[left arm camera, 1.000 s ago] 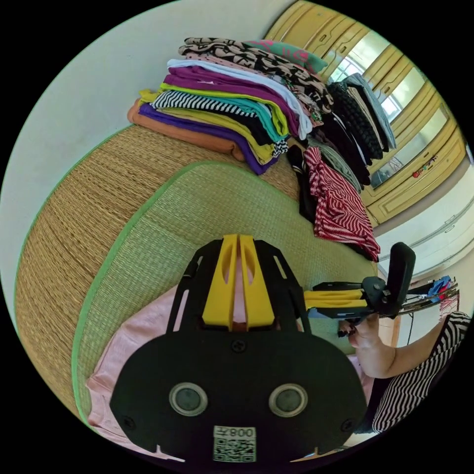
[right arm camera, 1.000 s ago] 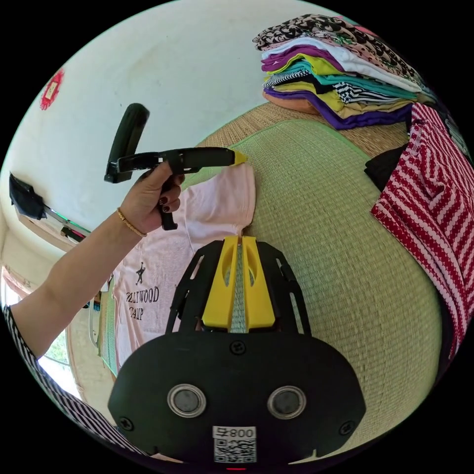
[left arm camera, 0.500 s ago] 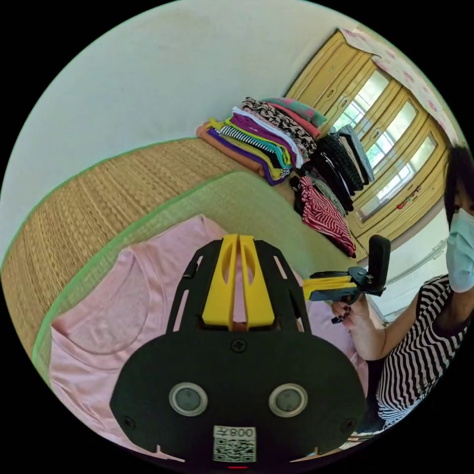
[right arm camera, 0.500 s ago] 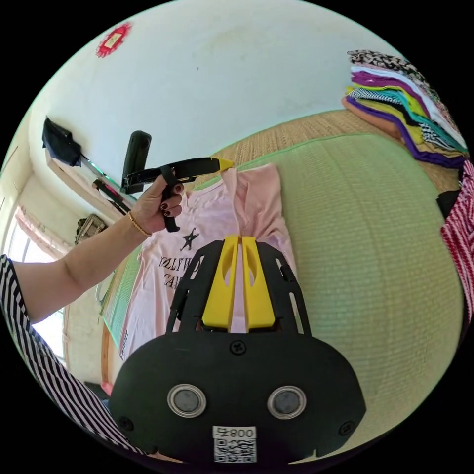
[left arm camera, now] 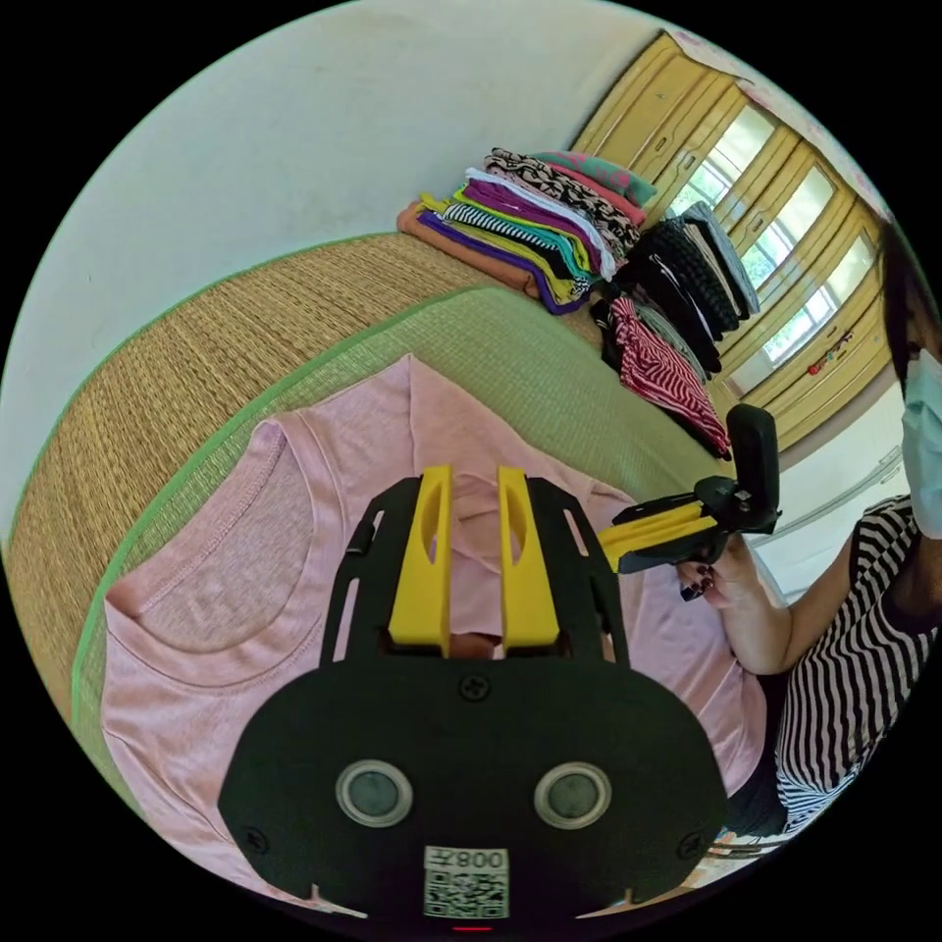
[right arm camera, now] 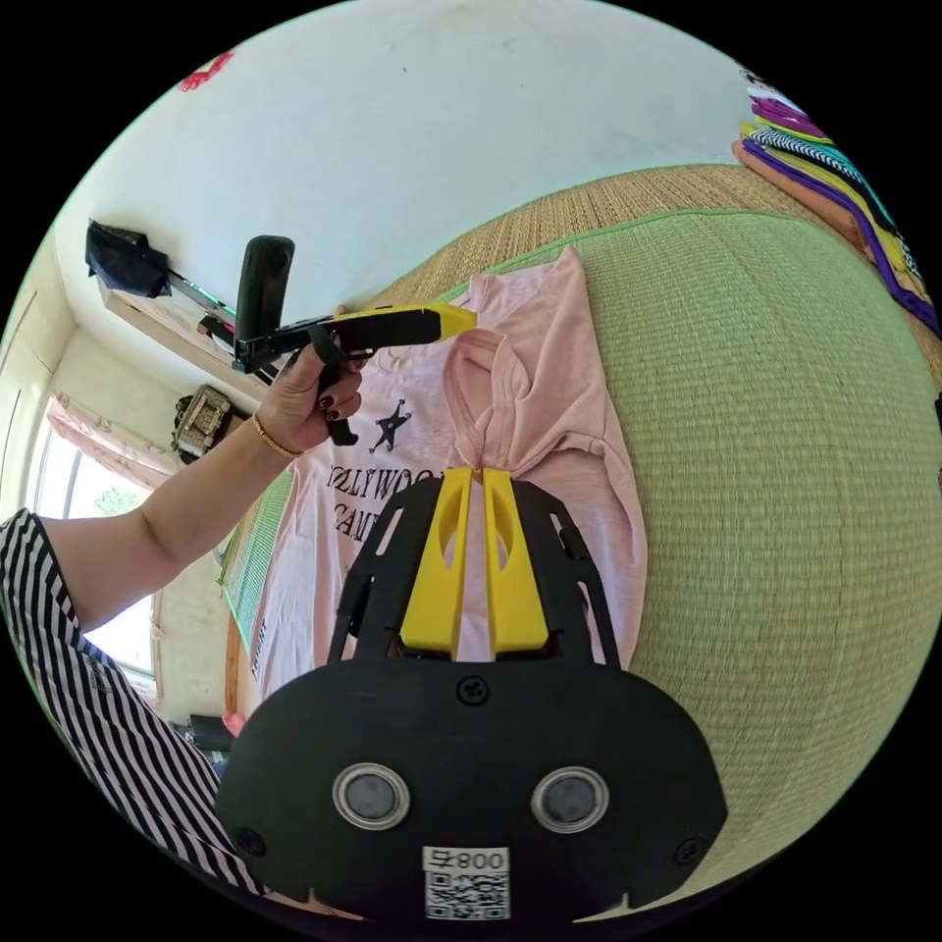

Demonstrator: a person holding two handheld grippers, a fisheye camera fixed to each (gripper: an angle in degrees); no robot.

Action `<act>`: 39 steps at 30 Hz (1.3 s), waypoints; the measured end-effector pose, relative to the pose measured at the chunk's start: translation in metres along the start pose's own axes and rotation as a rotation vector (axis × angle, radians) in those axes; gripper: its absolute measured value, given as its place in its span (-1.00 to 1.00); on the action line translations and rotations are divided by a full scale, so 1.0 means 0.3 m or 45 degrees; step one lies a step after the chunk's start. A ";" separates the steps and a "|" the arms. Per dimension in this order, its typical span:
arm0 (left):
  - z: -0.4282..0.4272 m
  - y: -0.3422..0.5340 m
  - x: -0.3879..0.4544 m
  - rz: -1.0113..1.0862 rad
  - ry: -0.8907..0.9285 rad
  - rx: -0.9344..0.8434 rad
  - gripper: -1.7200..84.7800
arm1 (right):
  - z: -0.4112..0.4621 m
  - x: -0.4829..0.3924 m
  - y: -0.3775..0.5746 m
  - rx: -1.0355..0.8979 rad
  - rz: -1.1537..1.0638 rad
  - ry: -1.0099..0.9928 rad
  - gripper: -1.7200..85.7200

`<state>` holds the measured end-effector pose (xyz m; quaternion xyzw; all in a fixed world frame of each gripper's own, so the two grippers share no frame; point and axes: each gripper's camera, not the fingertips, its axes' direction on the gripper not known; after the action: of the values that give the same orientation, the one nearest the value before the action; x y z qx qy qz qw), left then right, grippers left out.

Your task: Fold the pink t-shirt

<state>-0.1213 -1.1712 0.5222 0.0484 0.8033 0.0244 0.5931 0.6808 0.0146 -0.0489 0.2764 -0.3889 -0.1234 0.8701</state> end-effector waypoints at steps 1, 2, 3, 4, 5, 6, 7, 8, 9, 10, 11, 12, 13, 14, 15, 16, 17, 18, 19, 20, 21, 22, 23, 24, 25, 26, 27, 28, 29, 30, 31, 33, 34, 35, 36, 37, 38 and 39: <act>0.004 0.001 0.013 0.030 -0.068 -0.022 -0.78 | -0.001 0.002 -0.001 -0.003 -0.001 0.011 -0.92; 0.009 0.004 0.020 0.045 -0.130 -0.045 -0.79 | -0.003 0.007 -0.002 0.002 0.003 0.021 -0.92; 0.012 0.006 0.023 0.053 -0.155 -0.061 -0.79 | -0.003 0.009 -0.002 0.004 0.006 0.022 -0.92; 0.020 0.012 0.026 0.062 -0.188 -0.096 -0.81 | -0.002 0.013 -0.003 0.004 0.008 0.018 -0.92; 0.027 0.019 0.027 0.064 -0.208 -0.124 -0.84 | 0.000 0.018 -0.005 0.001 0.010 0.010 -0.92; 0.029 0.023 0.029 0.063 -0.223 -0.135 -0.86 | 0.001 0.020 -0.005 0.000 0.011 0.007 -0.92; 0.026 0.033 0.035 0.064 -0.265 -0.132 -0.89 | 0.003 0.023 -0.008 -0.005 0.011 0.000 -0.92; 0.017 0.042 0.041 0.070 -0.303 -0.117 -0.91 | 0.004 0.024 -0.010 -0.005 0.006 -0.010 -0.92; 0.012 0.046 0.043 0.069 -0.318 -0.111 -0.91 | 0.004 0.025 -0.010 -0.004 0.004 -0.014 -0.92; 0.002 0.055 0.043 0.065 -0.337 -0.095 -0.92 | 0.003 0.025 -0.012 0.001 -0.002 -0.017 -0.93; -0.012 0.067 0.041 0.055 -0.345 -0.065 -0.92 | 0.003 0.027 -0.013 0.003 -0.003 -0.016 -0.93; -0.019 0.074 0.040 0.050 -0.345 -0.048 -0.92 | 0.004 0.029 -0.014 0.000 -0.002 -0.015 -0.93; -0.030 0.090 0.034 0.033 -0.342 -0.025 -0.92 | 0.006 0.035 -0.015 -0.007 0.004 -0.016 -0.94; -0.032 0.105 0.023 0.010 -0.335 -0.033 -0.91 | 0.008 0.042 -0.016 -0.007 0.011 -0.022 -0.95; -0.031 0.113 0.016 -0.008 -0.334 -0.043 -0.91 | 0.009 0.047 -0.017 -0.008 0.017 -0.027 -0.95; -0.030 0.130 0.001 -0.043 -0.338 -0.051 -0.90 | 0.012 0.054 -0.019 -0.015 0.024 -0.044 -0.95; -0.031 0.145 -0.014 -0.082 -0.328 -0.050 -0.89 | 0.016 0.061 -0.021 -0.024 0.027 -0.067 -0.95; -0.034 0.151 -0.020 -0.099 -0.316 -0.042 -0.88 | 0.016 0.063 -0.021 -0.021 0.030 -0.075 -0.95; -0.045 0.162 -0.023 -0.113 -0.291 -0.006 -0.86 | 0.015 0.064 -0.022 -0.006 0.031 -0.080 -0.96; -0.055 0.168 -0.018 -0.102 -0.274 0.023 -0.85 | 0.016 0.063 -0.025 -0.001 0.028 -0.077 -0.96; -0.059 0.170 -0.013 -0.098 -0.276 0.037 -0.84 | 0.018 0.063 -0.026 -0.004 0.027 -0.074 -0.96; -0.065 0.173 0.001 -0.084 -0.274 0.061 -0.83 | 0.024 0.063 -0.029 -0.010 0.029 -0.066 -0.96; -0.057 0.173 0.020 -0.042 -0.222 0.055 -0.83 | 0.030 0.065 -0.032 -0.014 0.033 -0.064 -0.96; -0.048 0.171 0.028 -0.024 -0.187 0.038 -0.83 | 0.032 0.067 -0.033 -0.016 0.037 -0.066 -0.96; -0.026 0.171 0.043 -0.001 -0.139 -0.003 -0.82 | 0.036 0.070 -0.035 -0.016 0.044 -0.075 -0.96; -0.005 0.173 0.056 0.011 -0.125 -0.031 -0.82 | 0.038 0.073 -0.036 -0.009 0.051 -0.086 -0.96; 0.004 0.174 0.060 0.010 -0.116 -0.037 -0.82 | 0.039 0.074 -0.036 -0.006 0.052 -0.088 -0.96; 0.022 0.176 0.064 0.003 -0.070 -0.053 -0.82 | 0.040 0.074 -0.037 -0.003 0.054 -0.086 -0.96; 0.039 0.177 0.061 -0.016 -0.001 -0.078 -0.82 | 0.042 0.073 -0.038 -0.002 0.055 -0.081 -0.96; 0.046 0.179 0.058 -0.030 0.034 -0.076 -0.82 | 0.043 0.073 -0.039 -0.002 0.055 -0.081 -0.96; 0.057 0.185 0.054 -0.054 0.114 -0.072 -0.82 | 0.046 0.073 -0.041 -0.001 0.056 -0.083 -0.96; 0.078 0.193 0.049 -0.084 0.224 -0.097 -0.82 | 0.050 0.077 -0.043 -0.002 0.062 -0.092 -0.96; 0.090 0.199 0.048 -0.100 0.260 -0.107 -0.83 | 0.051 0.079 -0.044 0.001 0.066 -0.099 -0.96; 0.094 0.205 0.045 -0.118 0.267 -0.097 -0.83 | 0.053 0.079 -0.045 0.005 0.071 -0.101 -0.96; 0.093 0.207 0.041 -0.129 0.271 -0.085 -0.85 | 0.055 0.079 -0.046 0.006 0.072 -0.102 -0.96; 0.096 0.207 0.034 -0.144 0.300 -0.077 -0.87 | 0.058 0.078 -0.048 0.005 0.071 -0.106 -0.96; 0.102 0.207 0.029 -0.158 0.333 -0.082 -0.90 | 0.061 0.075 -0.050 0.004 0.069 -0.107 -0.96; 0.103 0.208 0.029 -0.162 0.346 -0.078 -0.91 | 0.063 0.073 -0.051 0.004 0.067 -0.107 -0.96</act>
<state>-0.0912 -1.1088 0.5108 -0.0245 0.8766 0.0178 0.4803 0.6815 -0.0145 -0.0341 0.2621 -0.4324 -0.1114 0.8555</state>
